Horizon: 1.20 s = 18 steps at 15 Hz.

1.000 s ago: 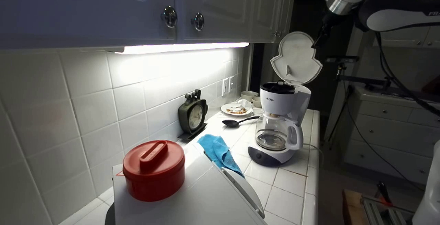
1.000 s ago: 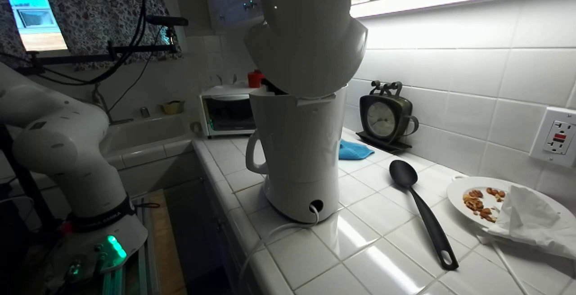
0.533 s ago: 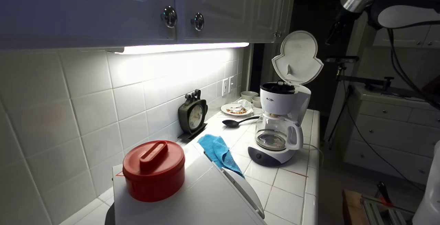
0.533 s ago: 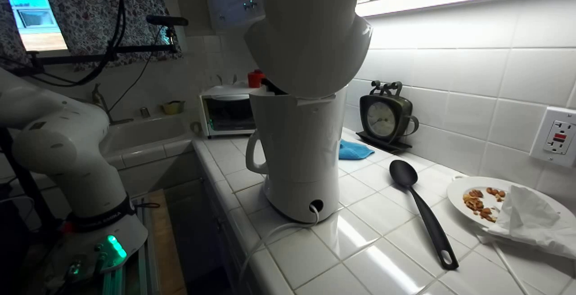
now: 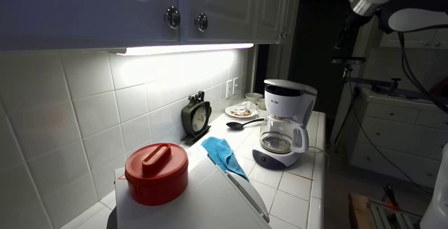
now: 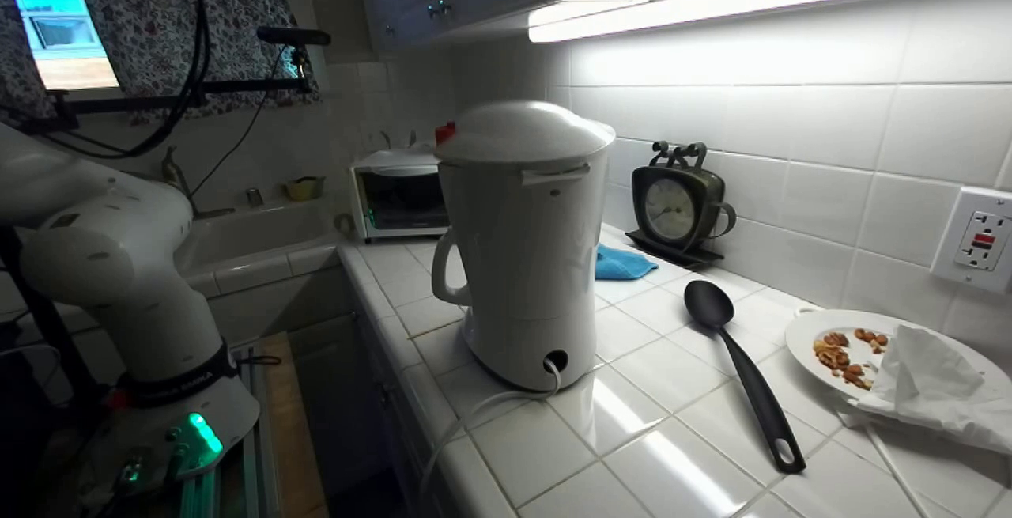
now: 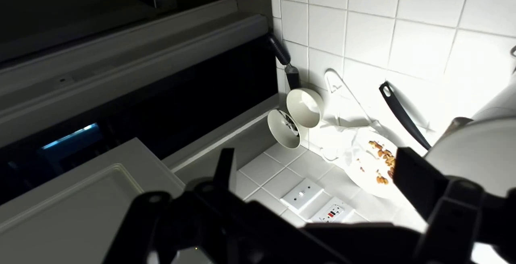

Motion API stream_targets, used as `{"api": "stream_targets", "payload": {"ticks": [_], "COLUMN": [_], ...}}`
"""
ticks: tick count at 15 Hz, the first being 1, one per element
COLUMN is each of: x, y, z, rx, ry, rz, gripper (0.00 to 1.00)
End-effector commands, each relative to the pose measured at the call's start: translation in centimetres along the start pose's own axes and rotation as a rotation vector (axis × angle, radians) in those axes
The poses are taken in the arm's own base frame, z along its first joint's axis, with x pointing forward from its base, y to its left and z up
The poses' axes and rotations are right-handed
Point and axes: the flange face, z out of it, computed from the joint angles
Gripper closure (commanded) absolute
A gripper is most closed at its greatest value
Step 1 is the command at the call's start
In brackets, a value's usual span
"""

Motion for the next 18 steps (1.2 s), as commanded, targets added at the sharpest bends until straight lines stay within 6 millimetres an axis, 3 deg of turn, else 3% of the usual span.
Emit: {"api": "stream_targets", "payload": {"ticks": [1,5,9,14,18], "x": [1.3,5.3,8.1,9.9,10.3], "y": [-2.3,-7.1,-13.2,-18.9,-19.8], "z": [-2.4,-4.8,-6.1,-3.7,-1.2], "rx": [0.061,0.243,0.355,0.368,0.293], "ry": [0.041,0.150,0.228,0.183,0.114], "rz": [0.012,-0.011,-0.090,-0.202,-0.251], "gripper": [0.00,0.00,0.00,0.00,0.00]}}
